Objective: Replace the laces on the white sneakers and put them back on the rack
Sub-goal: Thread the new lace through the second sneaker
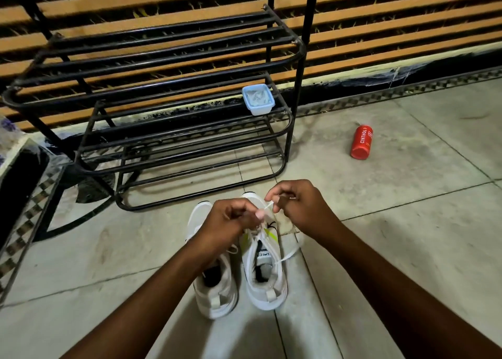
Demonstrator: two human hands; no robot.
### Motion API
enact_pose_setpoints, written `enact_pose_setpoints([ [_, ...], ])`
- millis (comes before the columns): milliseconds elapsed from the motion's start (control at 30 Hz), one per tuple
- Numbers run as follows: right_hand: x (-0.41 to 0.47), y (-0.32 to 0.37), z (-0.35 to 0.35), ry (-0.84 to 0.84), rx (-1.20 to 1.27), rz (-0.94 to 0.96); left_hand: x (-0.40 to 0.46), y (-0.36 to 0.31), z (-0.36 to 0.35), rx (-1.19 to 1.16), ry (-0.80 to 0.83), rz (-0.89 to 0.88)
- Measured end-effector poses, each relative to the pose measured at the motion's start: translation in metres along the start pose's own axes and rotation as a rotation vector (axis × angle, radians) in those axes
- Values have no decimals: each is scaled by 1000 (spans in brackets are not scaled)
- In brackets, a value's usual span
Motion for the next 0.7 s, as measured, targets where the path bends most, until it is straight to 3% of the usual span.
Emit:
enact_pose_setpoints([
  [333,5,-2,-21,151,-66,61,-2,6,16,469,-238,-114],
  [600,9,10,-21,17,-262,171,-5,3,18,427,-270,-68],
  [700,8,13,-27,40,-386,273,-4,12,20,220,-262,-3],
])
Point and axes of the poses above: each hand's wrist, its own x-axis towards the middle knuckle, its own z-axis out of the back of the hand, y = z × x, the point moved 7 cm from there along x, towards the middle knuckle, and after that the axes turned 3 degrees about -z, right-handed, at the moved point
